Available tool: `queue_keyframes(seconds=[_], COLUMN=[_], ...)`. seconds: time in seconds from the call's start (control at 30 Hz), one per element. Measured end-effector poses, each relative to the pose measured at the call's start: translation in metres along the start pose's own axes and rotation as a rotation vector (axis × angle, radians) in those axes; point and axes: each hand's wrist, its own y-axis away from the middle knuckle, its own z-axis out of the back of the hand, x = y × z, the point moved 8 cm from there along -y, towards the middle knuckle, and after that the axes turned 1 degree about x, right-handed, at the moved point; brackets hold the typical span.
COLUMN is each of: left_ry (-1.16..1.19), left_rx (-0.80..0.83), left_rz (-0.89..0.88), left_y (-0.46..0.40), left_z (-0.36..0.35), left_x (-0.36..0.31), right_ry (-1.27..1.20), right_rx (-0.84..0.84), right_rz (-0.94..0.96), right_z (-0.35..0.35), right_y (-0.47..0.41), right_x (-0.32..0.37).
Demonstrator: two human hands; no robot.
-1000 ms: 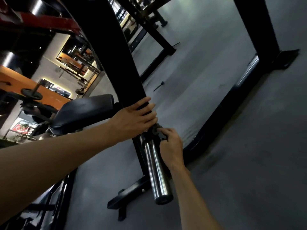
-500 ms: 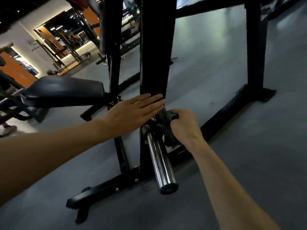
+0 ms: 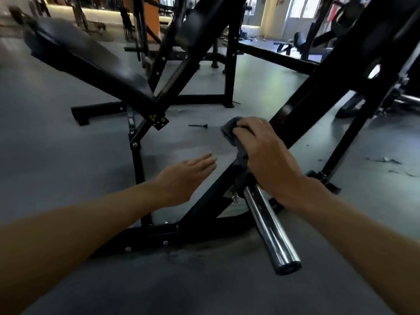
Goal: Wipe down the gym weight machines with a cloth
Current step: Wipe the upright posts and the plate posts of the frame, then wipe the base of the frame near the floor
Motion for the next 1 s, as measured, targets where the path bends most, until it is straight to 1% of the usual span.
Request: queue_keyframes(seconds=[0.03, 0.07, 0.13, 0.2, 0.27, 0.33, 0.4, 0.5, 0.57, 0.63, 0.7, 0.77, 0.8, 0.83, 0.93, 1.0], left_ry=[0.052, 0.127, 0.252, 0.347, 0.473, 0.527, 0.561, 0.597, 0.595, 0.581, 0.571, 0.559, 0.554, 0.55, 0.557, 0.537], left_rx=[0.058, 0.099, 0.163, 0.23, 0.304, 0.376, 0.439, 0.446, 0.38, 0.306, 0.26, 0.236, 0.229, 0.224, 0.241, 0.28], left_rz=[0.006, 0.014, 0.005, 0.007, 0.051, 0.073, 0.074, 0.114, 0.137, 0.132, 0.142, 0.141, 0.139, 0.132, 0.13, 0.164], left_y=[0.005, 0.009, 0.025, 0.044, 0.063, 0.083, 0.097, 0.112, 0.116, 0.118, 0.123, 0.125, 0.125, 0.125, 0.13, 0.146], left_z=[-0.017, -0.028, -0.053, -0.087, -0.129, -0.169, -0.195, -0.221, -0.23, -0.239, -0.247, -0.253, -0.255, -0.256, -0.257, -0.26], left_x=[-0.003, -0.006, -0.01, -0.01, -0.01, -0.014, -0.021, -0.027, -0.027, -0.032, -0.036, -0.039, -0.041, -0.04, -0.036, -0.03], right_ry=[0.152, 0.252, 0.335, 0.362, 0.359, 0.336, 0.291, 0.276, 0.292, 0.295, 0.309, 0.354, 0.379, 0.385, 0.283, 0.277], right_rx=[0.092, 0.192, 0.329, 0.43, 0.567, 0.673, 0.73, 0.734, 0.793, 0.836, 0.795, 0.689, 0.656, 0.619, 0.582, 0.568], right_rz=[0.097, 0.156, 0.225, 0.243, 0.225, 0.215, 0.221, 0.259, 0.228, 0.17, 0.182, 0.234, 0.224, 0.187, -0.022, -0.065], right_z=[-0.019, -0.036, -0.069, -0.1, -0.14, -0.188, -0.236, -0.302, -0.333, -0.342, -0.335, -0.329, -0.33, -0.335, -0.352, -0.35], right_y=[-0.003, -0.002, 0.003, 0.01, 0.023, 0.04, 0.064, 0.098, 0.12, 0.139, 0.151, 0.156, 0.151, 0.14, 0.123, 0.139], right_x=[0.003, 0.002, 0.005, 0.018, 0.035, 0.06, 0.081, 0.119, 0.141, 0.146, 0.144, 0.138, 0.135, 0.136, 0.143, 0.153])
